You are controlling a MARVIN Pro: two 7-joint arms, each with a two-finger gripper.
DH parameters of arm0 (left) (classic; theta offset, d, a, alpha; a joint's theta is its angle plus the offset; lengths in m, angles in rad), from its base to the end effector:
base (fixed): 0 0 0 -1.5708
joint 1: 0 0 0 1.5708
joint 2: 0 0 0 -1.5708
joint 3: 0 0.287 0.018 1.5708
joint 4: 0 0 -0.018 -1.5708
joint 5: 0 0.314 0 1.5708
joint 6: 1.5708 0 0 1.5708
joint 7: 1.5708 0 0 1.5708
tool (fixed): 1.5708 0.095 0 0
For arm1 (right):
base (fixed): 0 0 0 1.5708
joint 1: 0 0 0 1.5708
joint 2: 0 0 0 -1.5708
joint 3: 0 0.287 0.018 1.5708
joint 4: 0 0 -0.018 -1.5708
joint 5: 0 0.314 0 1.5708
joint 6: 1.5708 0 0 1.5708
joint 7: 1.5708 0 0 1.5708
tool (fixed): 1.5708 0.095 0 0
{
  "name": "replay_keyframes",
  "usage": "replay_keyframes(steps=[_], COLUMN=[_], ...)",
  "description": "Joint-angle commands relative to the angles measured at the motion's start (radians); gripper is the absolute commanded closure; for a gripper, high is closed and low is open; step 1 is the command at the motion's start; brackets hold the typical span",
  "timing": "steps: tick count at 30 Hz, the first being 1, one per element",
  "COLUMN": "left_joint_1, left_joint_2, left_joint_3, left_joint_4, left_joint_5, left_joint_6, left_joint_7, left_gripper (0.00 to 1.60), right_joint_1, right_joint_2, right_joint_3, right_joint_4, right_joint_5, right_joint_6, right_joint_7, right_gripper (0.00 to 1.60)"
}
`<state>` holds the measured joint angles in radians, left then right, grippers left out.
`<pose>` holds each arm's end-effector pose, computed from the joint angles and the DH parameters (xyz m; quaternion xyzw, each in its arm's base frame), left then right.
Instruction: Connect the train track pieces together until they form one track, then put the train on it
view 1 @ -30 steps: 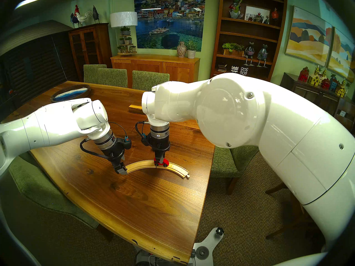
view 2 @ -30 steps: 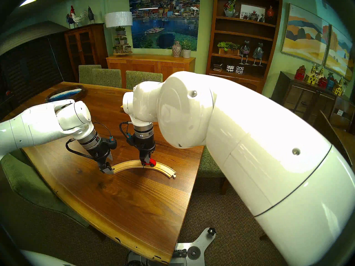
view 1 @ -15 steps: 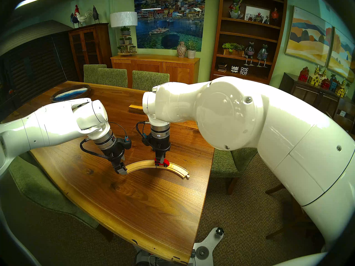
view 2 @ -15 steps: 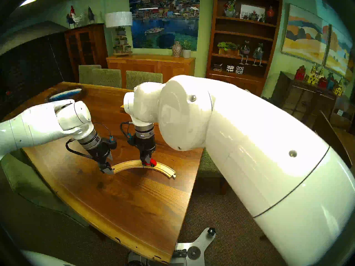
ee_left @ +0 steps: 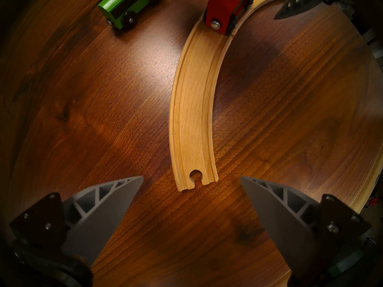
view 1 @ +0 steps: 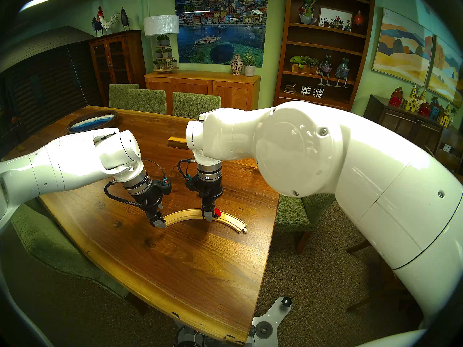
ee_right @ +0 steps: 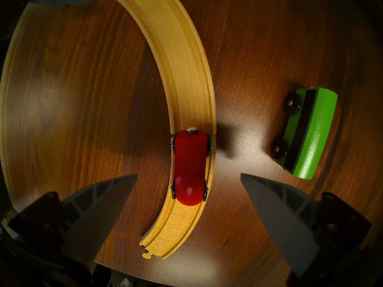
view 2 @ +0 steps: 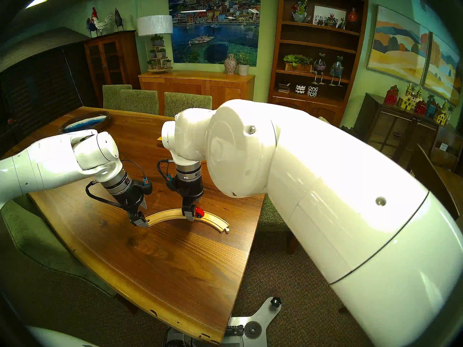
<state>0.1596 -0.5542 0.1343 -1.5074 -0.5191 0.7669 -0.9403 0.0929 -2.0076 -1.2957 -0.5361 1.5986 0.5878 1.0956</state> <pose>0.4452 0.0874 -0.2082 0.8319 -0.5461 0.0868 0.0479 0.5026 0.2780 -0.2052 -0.7334 -0.6794 0.0217 0.0084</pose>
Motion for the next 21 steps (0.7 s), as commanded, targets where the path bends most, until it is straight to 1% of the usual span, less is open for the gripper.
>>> replay_keyframes(steps=[1,8,9,17,21], left_joint_1=[-0.031,-0.03,-0.03,-0.029,-0.029], left_joint_2=[0.001,0.0,0.0,0.0,0.0], left_joint_3=[-0.024,-0.024,-0.024,-0.023,-0.023], left_joint_4=[0.002,0.002,0.002,0.002,0.002], left_joint_5=[-0.001,0.0,0.0,0.0,0.0], left_joint_6=[-0.002,-0.002,-0.002,-0.002,-0.002], left_joint_7=[0.002,0.002,0.002,0.003,0.003], left_gripper=[0.0,0.0,0.0,0.0,0.0], right_joint_1=[0.079,0.132,0.148,0.199,0.237], right_joint_2=[0.022,0.059,0.065,0.12,0.147], right_joint_3=[0.008,0.013,0.014,0.011,0.011], right_joint_4=[-0.023,-0.075,-0.095,-0.164,-0.224], right_joint_5=[0.01,0.02,0.025,0.044,0.057], right_joint_6=[0.016,0.036,0.037,0.069,0.081], right_joint_7=[-0.007,-0.011,-0.014,-0.022,-0.032], right_gripper=[0.0,0.0,0.0,0.0,0.0])
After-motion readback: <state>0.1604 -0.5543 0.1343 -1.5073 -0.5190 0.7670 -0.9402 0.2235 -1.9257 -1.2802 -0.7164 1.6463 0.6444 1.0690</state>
